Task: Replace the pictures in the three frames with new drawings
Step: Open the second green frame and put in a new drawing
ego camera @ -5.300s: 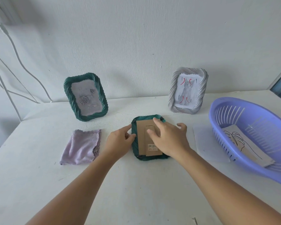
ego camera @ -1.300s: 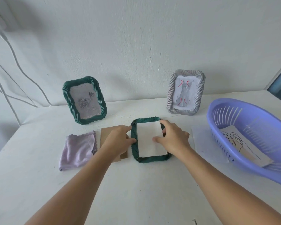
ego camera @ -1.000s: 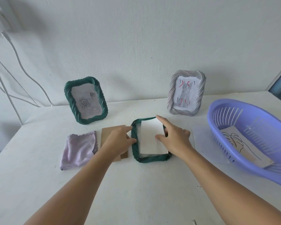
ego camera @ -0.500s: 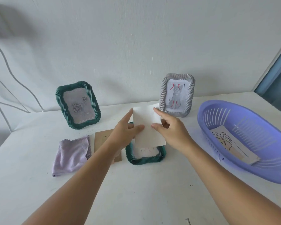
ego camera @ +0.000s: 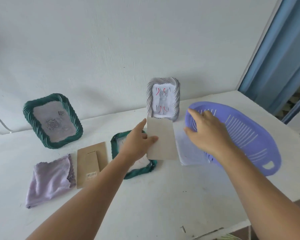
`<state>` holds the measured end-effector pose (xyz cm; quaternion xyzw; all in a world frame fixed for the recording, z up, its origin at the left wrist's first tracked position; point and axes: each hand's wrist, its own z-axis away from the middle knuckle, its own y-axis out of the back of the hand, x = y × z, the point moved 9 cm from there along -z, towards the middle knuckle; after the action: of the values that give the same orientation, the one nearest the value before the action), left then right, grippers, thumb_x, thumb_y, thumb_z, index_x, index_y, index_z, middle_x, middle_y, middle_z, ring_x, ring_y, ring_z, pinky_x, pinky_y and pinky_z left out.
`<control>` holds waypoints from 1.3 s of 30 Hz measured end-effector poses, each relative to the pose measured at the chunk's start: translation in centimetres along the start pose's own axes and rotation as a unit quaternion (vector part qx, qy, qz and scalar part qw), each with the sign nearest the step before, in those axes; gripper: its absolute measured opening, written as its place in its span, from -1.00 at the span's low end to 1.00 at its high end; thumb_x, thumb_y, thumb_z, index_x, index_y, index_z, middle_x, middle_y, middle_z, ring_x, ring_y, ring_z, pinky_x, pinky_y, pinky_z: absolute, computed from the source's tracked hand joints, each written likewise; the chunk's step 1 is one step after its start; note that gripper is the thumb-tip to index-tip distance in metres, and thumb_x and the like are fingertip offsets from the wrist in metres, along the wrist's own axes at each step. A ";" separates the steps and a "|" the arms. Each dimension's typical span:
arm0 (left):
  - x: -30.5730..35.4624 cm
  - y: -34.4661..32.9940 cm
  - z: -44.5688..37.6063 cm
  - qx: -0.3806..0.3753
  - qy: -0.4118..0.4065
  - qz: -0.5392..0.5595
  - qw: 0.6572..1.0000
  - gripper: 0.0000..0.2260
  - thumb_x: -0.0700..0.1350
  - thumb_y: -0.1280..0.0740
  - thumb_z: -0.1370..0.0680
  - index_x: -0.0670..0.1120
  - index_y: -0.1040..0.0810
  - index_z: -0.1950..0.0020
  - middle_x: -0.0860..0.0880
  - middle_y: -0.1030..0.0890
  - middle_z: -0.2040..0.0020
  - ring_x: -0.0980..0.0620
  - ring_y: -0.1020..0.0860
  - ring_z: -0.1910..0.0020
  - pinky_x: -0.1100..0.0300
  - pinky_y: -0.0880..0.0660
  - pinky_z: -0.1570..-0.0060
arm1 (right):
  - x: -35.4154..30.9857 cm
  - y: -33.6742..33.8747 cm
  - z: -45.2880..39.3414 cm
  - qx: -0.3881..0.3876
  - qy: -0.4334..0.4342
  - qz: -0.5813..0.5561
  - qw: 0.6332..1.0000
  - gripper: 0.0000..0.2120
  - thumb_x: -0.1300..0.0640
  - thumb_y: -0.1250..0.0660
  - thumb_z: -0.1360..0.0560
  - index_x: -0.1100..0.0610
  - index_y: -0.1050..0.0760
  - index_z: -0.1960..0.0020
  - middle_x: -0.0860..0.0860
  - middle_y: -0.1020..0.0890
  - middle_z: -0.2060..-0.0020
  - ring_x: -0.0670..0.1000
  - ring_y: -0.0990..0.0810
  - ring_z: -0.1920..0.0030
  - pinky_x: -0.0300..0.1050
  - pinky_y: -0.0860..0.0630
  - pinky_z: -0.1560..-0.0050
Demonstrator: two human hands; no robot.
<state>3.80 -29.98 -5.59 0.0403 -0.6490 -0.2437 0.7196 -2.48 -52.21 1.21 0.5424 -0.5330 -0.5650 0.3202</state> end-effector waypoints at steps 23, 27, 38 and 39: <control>2.2 -11.5 -2.6 -0.075 0.003 -0.138 0.988 -0.34 -0.08 -0.40 -0.56 0.08 -0.18 -0.60 -0.05 -0.63 -0.06 -0.05 -0.61 -0.02 0.13 -0.49 0.20 | 2.5 0.3 1.1 -0.054 -0.018 -0.178 0.982 -0.20 -0.13 -0.35 -0.57 -0.08 0.04 -0.64 -0.13 -0.70 0.11 0.06 -0.64 -0.06 0.11 -0.55 -0.16; 2.2 -11.5 -2.7 -0.080 -0.016 -0.155 0.985 -0.48 -0.06 -0.39 -0.55 0.09 -0.33 -0.48 -0.05 -0.65 0.00 -0.01 -0.61 0.08 0.18 -0.45 0.32 | 2.3 -0.6 1.7 -0.061 -0.020 -0.182 0.981 -0.20 -0.14 -0.36 -0.56 -0.10 0.02 -0.63 -0.11 -0.70 0.10 0.04 -0.64 -0.04 0.10 -0.56 -0.14; 5.1 -8.2 -2.6 -0.015 -0.052 -0.058 0.997 -0.51 0.12 -0.22 -0.67 0.12 -0.25 -0.60 -0.01 -0.66 0.08 -0.08 -0.60 0.06 0.02 -0.51 -0.08 | 6.0 0.4 0.5 -0.049 -0.056 -0.216 0.974 -0.45 -0.22 -0.28 -0.60 -0.13 -0.29 -0.54 -0.14 -0.63 0.07 -0.08 -0.60 0.00 -0.07 -0.49 -0.09; 5.7 -8.4 -2.2 -0.031 -0.048 -0.032 0.998 -0.48 0.19 -0.24 -0.65 0.18 -0.22 -0.60 -0.01 -0.67 0.08 -0.04 -0.61 0.13 0.08 -0.54 -0.02 | 6.7 0.6 0.3 -0.045 -0.051 -0.202 0.977 -0.48 -0.18 -0.30 -0.60 -0.13 -0.33 -0.52 -0.17 -0.63 0.05 -0.10 -0.59 0.00 -0.08 -0.50 -0.09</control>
<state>3.58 -40.25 -3.88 0.0265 -0.6733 -0.2882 0.6804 -4.26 -58.59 -0.04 0.5942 -0.4024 -0.6684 0.1955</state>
